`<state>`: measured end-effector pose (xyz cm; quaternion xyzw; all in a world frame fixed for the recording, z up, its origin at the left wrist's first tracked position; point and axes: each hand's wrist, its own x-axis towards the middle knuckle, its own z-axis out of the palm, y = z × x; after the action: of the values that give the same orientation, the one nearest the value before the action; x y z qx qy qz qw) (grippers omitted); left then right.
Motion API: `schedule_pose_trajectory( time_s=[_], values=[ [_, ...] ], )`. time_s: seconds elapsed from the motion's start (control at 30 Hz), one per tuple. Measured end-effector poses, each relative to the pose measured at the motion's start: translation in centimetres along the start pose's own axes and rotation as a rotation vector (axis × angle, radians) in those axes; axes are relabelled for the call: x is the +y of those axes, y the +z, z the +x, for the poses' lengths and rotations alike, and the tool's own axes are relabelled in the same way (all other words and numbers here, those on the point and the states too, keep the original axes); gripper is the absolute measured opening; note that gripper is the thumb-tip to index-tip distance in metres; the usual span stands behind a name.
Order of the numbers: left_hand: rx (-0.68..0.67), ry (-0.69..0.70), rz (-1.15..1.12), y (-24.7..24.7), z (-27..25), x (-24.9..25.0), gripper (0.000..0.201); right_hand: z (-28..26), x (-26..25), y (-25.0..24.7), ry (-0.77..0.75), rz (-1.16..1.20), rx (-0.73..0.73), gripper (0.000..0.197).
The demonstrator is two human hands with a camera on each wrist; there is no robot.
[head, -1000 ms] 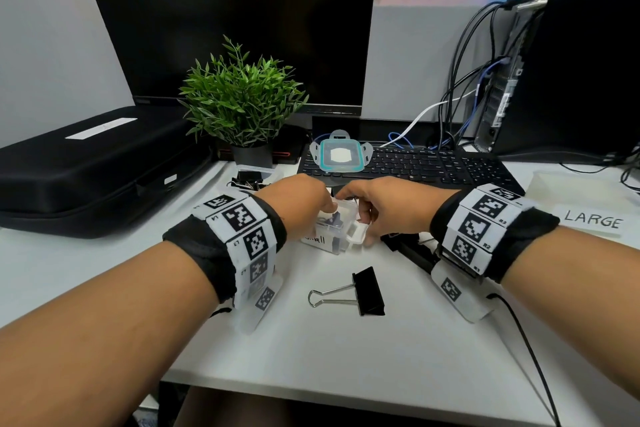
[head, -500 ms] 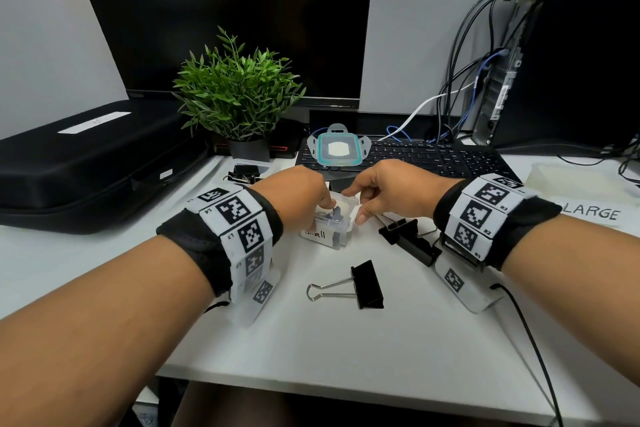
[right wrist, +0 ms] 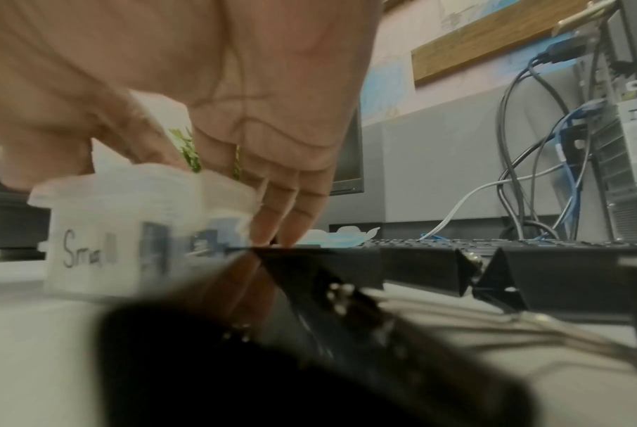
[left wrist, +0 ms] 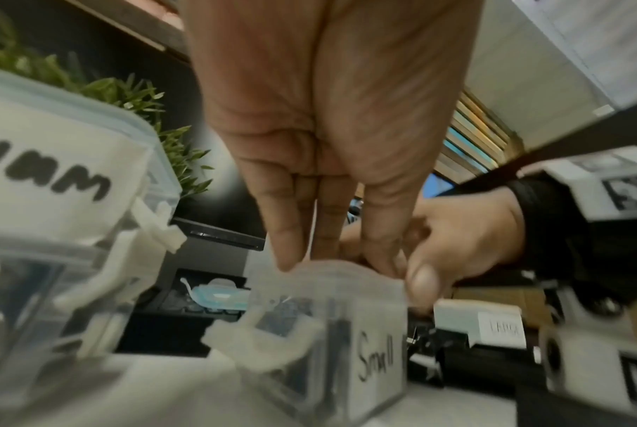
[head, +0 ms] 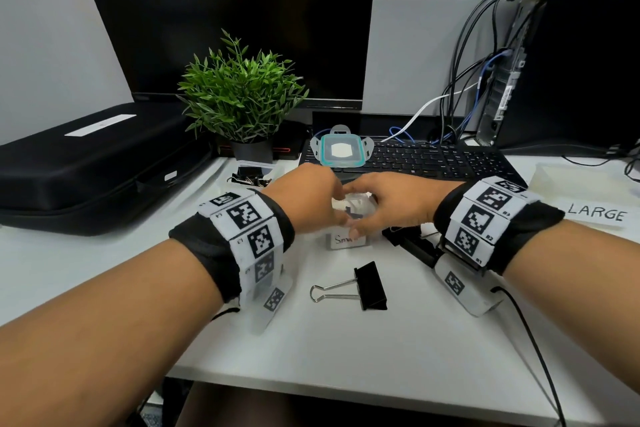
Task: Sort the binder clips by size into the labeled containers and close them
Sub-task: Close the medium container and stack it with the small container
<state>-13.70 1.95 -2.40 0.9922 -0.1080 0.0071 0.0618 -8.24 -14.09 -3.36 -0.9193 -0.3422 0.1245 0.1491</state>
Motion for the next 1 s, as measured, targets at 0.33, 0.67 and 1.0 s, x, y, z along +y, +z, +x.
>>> schedule_pose_trajectory(
  time_s=[0.33,0.67,1.0],
  values=[
    [-0.172,0.222,0.235,-1.0,0.0,-2.0,0.065,1.2,0.6,0.5,0.024,-0.176,-0.043,0.075],
    [-0.166,0.228,0.408,0.2,0.3,-1.3,0.073,1.0,0.6,0.6,0.011,-0.159,0.003,0.060],
    [-0.067,0.297,0.232,-0.4,0.1,-2.3,0.036,0.9,0.7,0.6,0.006,-0.130,-0.011,0.071]
  ],
)
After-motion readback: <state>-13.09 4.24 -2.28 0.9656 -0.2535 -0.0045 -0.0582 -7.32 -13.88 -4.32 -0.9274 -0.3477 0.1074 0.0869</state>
